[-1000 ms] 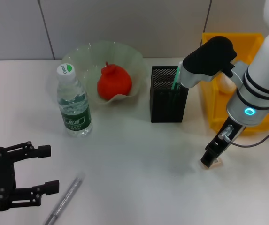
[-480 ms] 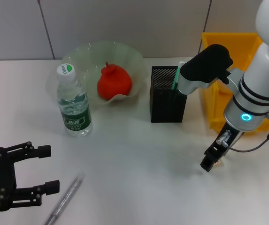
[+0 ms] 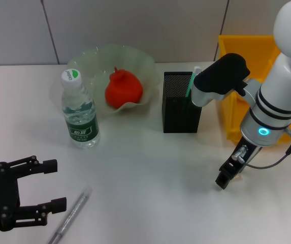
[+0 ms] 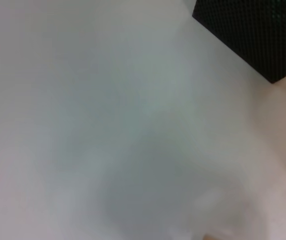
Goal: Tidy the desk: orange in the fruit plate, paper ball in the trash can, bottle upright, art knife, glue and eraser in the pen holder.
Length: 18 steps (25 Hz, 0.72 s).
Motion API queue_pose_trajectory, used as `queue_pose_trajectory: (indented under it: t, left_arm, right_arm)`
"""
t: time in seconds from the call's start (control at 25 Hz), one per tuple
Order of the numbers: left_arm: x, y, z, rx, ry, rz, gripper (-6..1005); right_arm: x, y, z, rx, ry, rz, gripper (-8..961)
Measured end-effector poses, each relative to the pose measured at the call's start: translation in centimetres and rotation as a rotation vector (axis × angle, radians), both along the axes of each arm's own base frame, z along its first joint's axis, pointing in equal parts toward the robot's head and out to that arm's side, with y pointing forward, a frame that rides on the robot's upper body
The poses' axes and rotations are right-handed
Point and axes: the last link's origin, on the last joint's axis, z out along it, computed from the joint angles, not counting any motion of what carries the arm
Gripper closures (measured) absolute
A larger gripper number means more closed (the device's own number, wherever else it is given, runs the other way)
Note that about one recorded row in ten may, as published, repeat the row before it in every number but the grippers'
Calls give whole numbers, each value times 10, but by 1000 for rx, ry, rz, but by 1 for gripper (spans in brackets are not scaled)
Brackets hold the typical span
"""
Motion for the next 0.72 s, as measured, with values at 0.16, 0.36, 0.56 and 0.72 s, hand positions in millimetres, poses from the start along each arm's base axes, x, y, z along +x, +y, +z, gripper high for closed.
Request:
queue_pose_trajectory:
  t: [0.16,0.36,0.56,0.72]
  left_arm:
    - [0,0,0,1,0,0,217]
    - [0,0,1,4,-2,-1,218]
    - [0,0,1,4,-1,0,220]
    - [0,0,2,4,-2,0,221]
  right_arm:
    - [2,-1,0,-4,-3,-4,309]
    - [2,-1,0,-7,-6,-7,381]
    - [-13,2,10,14,21,32,499]
    - [-46,4,35,69,84,116,507]
